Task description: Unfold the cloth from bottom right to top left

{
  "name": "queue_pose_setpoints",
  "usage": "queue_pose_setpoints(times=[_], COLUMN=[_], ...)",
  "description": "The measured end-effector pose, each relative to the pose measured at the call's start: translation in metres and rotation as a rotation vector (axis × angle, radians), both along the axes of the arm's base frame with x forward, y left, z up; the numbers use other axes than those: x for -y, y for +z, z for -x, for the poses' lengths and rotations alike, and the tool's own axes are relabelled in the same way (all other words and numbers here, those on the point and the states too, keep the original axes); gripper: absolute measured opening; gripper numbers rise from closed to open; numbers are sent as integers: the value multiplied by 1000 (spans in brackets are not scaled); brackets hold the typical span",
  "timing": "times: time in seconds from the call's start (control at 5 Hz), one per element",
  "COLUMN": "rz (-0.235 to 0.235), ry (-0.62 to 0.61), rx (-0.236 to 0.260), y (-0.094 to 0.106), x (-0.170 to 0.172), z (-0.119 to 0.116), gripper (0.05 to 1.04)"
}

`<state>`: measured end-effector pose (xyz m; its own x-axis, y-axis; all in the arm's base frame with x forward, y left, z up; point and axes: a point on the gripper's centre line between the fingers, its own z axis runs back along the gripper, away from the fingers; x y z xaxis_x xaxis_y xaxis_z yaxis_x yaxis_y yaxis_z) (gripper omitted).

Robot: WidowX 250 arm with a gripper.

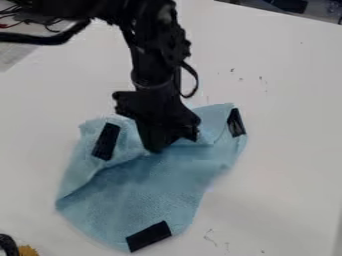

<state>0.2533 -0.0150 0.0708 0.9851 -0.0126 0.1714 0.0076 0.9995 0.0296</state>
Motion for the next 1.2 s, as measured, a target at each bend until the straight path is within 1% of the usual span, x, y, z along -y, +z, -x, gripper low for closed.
queue_pose_setpoints(times=[0.2,0.4,0.6,0.8,1.0,1.2], rz=[27,-22,-80,-108,-104,-77], ry=[-56,-136,-158,-177,-193,-200], rx=[51,59,60,65,51,51], y=[0,6,16,21,9,-8], x=[-34,-70,-104,-127,-141,-148], z=[-31,-65,-90,-109,-117,-118], gripper=[55,55,55,55,55,77])
